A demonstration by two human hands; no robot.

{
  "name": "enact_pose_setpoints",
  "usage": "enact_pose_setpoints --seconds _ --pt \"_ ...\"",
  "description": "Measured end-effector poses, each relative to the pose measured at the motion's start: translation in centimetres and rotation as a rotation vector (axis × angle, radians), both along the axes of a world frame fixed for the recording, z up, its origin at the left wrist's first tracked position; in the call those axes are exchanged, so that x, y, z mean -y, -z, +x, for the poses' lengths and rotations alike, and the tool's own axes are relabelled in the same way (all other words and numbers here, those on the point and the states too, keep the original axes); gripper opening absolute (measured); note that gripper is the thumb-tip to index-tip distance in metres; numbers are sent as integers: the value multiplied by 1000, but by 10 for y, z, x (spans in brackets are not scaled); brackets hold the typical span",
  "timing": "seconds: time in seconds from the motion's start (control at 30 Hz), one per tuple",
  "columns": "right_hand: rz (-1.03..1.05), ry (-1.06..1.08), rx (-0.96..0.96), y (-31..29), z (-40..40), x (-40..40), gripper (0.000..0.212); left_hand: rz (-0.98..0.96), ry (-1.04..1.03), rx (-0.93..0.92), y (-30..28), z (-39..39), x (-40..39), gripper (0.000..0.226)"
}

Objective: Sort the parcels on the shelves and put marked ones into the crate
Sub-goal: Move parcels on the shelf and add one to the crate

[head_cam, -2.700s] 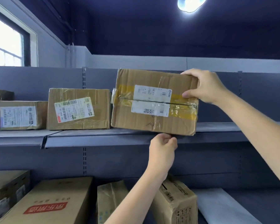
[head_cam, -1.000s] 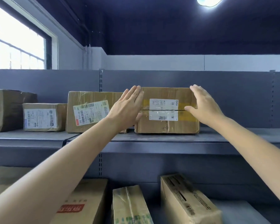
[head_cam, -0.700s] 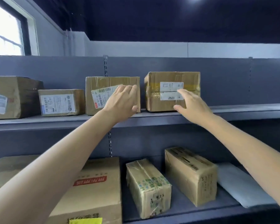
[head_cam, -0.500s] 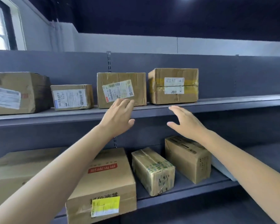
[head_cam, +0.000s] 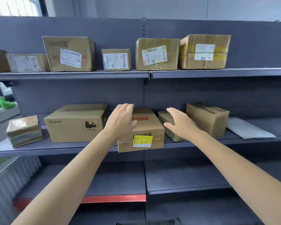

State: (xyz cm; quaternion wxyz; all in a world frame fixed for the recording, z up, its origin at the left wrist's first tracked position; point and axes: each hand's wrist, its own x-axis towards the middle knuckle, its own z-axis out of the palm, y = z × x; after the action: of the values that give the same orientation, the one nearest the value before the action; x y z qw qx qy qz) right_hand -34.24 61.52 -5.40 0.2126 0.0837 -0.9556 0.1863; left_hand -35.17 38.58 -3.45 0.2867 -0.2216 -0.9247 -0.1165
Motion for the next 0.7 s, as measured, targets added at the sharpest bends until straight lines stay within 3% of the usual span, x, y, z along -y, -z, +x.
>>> enact_pose_setpoints --seconds 0.33,0.7 --pt "-53 -82 173 71 69 98 65 -14 -114 204 71 88 93 72" --pt "-111 -81 189 67 95 223 65 85 -183 220 92 115 231 80"
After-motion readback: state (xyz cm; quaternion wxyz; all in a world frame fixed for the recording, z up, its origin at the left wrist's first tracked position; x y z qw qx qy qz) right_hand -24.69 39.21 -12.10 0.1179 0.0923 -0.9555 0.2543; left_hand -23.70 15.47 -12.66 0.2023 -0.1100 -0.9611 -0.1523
